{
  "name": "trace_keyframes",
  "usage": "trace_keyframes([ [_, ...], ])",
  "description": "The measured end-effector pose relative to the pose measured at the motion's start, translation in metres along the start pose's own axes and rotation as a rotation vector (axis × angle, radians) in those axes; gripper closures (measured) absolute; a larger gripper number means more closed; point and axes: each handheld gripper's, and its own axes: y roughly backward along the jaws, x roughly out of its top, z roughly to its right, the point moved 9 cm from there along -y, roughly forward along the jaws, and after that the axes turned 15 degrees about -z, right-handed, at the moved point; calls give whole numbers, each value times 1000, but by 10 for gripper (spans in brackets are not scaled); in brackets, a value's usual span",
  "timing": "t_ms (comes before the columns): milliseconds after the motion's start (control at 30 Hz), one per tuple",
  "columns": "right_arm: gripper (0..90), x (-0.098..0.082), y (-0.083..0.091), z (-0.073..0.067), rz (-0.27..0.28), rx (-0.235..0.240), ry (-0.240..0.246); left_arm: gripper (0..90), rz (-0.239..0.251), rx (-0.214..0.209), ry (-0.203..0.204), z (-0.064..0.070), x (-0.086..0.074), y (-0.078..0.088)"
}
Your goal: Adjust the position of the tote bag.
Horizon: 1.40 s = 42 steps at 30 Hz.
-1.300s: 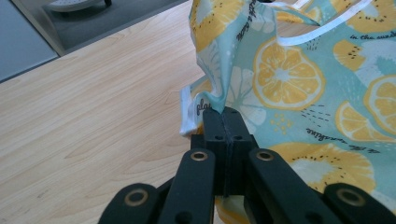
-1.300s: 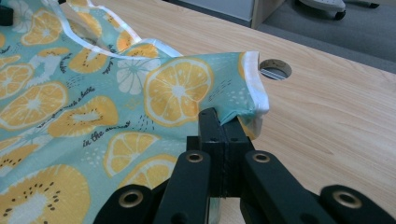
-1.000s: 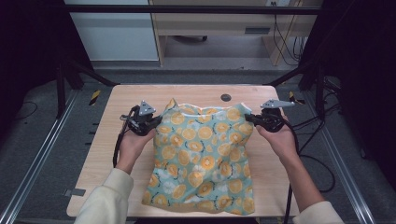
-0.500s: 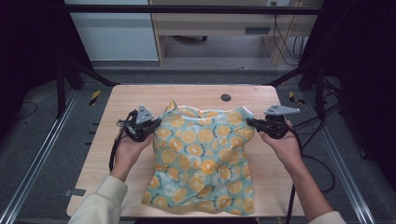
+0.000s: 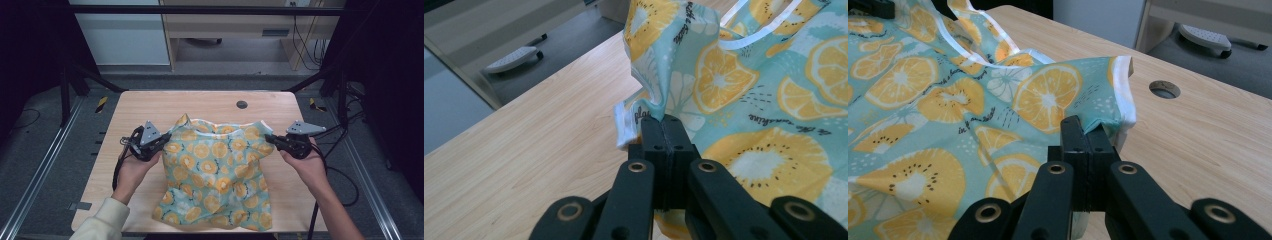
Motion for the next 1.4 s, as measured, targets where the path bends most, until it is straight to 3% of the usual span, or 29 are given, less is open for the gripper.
trace_keyframes([
  [200,900,-7,9,-11,11,8,20,900,15,-4,-33,10,-7,11],
  [667,900,-19,29,-33,42,29,51,900,84,-26,-25,25,-18,35],
  [1000,900,-41,36,-53,19,48,76,900,57,-64,-36,49,-44,41],
  [1300,900,-39,36,-50,5,39,77,900,61,-60,-22,43,-33,43],
  [1400,900,-31,40,-45,21,37,67,900,83,-76,11,39,-27,45],
])
